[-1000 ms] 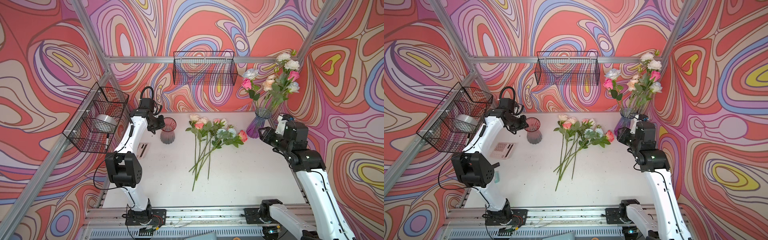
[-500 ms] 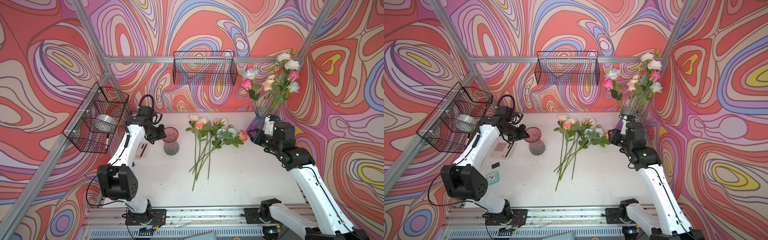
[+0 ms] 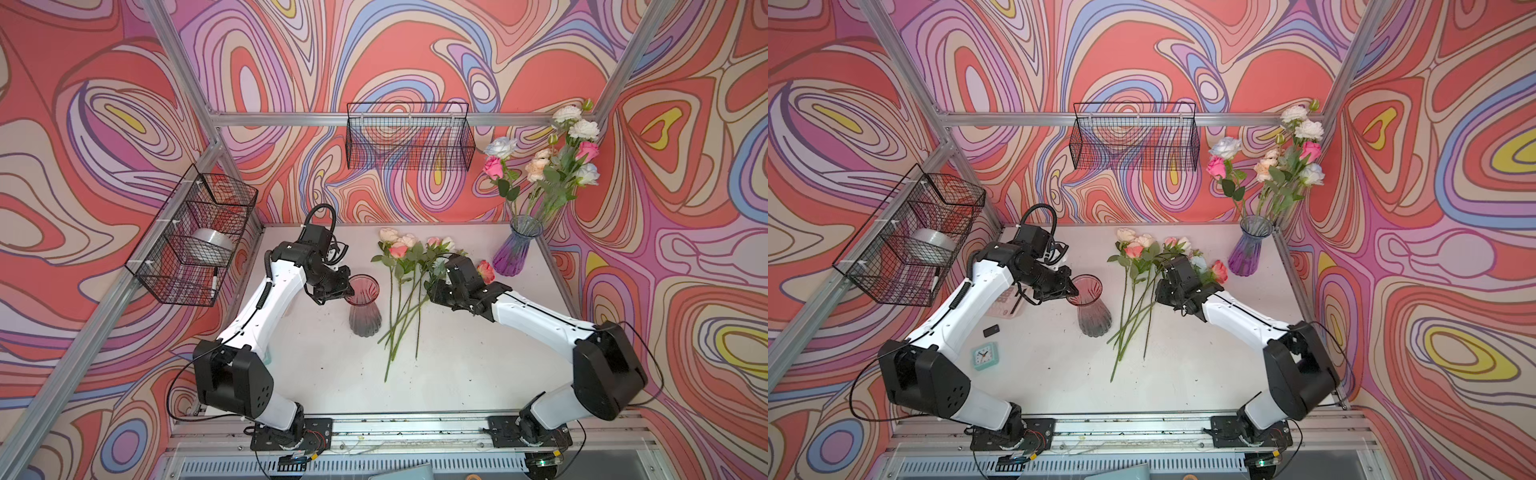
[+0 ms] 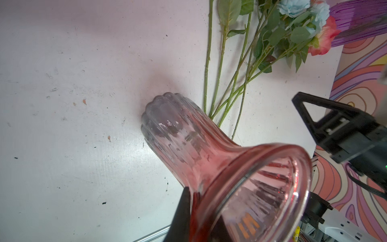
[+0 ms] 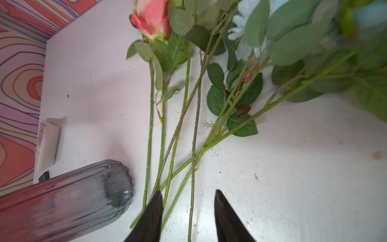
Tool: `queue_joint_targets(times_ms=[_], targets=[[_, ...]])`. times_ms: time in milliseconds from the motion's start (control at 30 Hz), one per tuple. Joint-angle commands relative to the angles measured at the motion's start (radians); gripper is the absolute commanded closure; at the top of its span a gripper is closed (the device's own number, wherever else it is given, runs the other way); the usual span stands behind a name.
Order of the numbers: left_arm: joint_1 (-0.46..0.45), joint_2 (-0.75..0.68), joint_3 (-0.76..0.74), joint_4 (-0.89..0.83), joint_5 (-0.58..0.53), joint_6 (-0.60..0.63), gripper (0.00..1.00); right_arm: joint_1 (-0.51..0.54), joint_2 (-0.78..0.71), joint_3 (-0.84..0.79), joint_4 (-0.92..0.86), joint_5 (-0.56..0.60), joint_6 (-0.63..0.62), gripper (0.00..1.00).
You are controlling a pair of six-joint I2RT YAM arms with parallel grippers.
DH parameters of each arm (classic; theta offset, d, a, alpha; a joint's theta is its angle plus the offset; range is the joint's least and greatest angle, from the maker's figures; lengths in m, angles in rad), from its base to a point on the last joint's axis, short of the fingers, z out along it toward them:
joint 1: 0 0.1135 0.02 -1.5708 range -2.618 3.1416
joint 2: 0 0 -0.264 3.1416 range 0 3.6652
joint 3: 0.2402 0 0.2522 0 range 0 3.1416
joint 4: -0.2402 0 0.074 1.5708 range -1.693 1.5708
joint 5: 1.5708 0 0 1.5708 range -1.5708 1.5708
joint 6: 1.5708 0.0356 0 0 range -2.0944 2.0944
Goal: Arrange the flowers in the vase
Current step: 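Move the pink-red vase toward the stems with the left gripper while the right reaches stems, then close the right gripper on a white rose stem while the left releases the vase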
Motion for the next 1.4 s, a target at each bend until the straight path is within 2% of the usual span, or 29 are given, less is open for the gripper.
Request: queue_joint_targets(times_ms=[0,67,133,200,300,367,600,700,800,900,933,1033,1133,1367], targets=[[0.003,-0.006,0.001,-0.004,-0.001,0.000,1.00,0.001,0.108,0.064,0.140,-0.070,0.085,0.59],[0.003,0.010,0.013,-0.005,-0.006,0.008,0.97,0.002,0.162,0.097,0.148,-0.060,0.104,0.60],[0.003,0.022,0.026,-0.006,-0.011,0.018,0.85,0.001,0.206,0.100,0.171,-0.039,0.122,0.61],[0.005,0.032,0.038,-0.004,-0.011,0.027,0.78,0.000,0.243,0.133,0.153,-0.020,0.117,0.62],[0.005,0.045,0.057,-0.003,0.005,0.053,0.72,-0.003,0.310,0.196,0.144,-0.053,0.122,0.69],[0.006,0.041,0.064,0.001,-0.006,0.061,0.66,-0.003,0.333,0.228,0.123,-0.058,0.140,0.70],[0.017,-0.041,0.119,0.003,-0.028,0.079,0.35,-0.004,0.377,0.291,0.050,-0.025,0.155,0.71],[0.015,-0.141,0.113,0.030,-0.028,0.074,0.33,-0.006,0.381,0.313,0.016,-0.005,0.151,0.71],[0.016,-0.268,0.086,0.070,-0.074,0.078,0.34,-0.009,0.385,0.315,0.002,0.005,0.153,0.71],[0.015,-0.462,-0.051,0.253,-0.221,0.039,0.35,-0.022,0.397,0.312,0.001,0.010,0.165,0.72],[0.016,-0.538,-0.133,0.355,-0.306,0.019,0.34,-0.027,0.401,0.315,0.006,0.002,0.168,0.72],[0.015,-0.727,-0.368,0.634,-0.539,-0.020,0.25,-0.039,0.425,0.329,0.016,-0.009,0.170,0.74],[0.018,-0.803,-0.519,0.798,-0.689,-0.029,0.17,-0.043,0.452,0.345,0.016,-0.022,0.179,0.74],[0.028,-0.805,-0.582,0.847,-0.736,-0.041,0.14,-0.058,0.483,0.361,0.022,-0.023,0.187,0.75]])
